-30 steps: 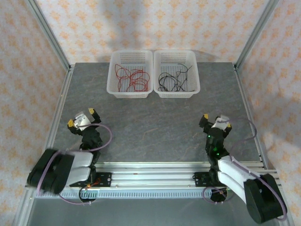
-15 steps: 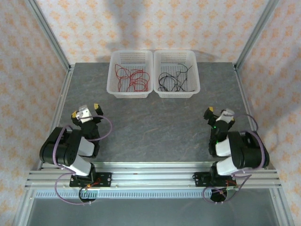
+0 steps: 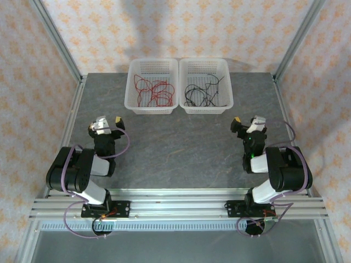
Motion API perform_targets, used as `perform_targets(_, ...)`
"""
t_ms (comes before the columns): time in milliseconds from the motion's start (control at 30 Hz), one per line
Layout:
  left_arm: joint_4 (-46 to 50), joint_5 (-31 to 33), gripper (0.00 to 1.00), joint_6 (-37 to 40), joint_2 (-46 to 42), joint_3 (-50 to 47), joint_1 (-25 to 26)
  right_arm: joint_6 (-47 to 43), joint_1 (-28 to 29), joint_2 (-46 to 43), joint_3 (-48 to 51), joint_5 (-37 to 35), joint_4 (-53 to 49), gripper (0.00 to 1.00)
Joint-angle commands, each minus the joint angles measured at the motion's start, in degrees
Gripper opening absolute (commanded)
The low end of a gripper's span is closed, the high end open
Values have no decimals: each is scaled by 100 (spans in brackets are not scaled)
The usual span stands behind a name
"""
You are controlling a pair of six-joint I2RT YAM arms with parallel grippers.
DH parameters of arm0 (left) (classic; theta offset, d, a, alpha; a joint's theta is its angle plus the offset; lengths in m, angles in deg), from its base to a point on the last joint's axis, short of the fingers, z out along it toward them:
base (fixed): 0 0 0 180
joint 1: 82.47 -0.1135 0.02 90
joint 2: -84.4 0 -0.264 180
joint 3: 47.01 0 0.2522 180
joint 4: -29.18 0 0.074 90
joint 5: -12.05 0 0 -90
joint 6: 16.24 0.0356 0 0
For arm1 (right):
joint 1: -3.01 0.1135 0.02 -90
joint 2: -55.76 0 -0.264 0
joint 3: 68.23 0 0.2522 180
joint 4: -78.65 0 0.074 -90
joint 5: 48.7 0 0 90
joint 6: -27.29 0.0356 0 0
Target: Untangle the cables
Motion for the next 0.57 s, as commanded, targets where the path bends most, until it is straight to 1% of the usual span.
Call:
perform_targets(0,142,-393,99,116,0,117,-23,-82,20,-58,-21,32,21,100)
perform_targets(533,134,-421,100,97,13,124,-38,-73,23,-85,-22,16,48,100)
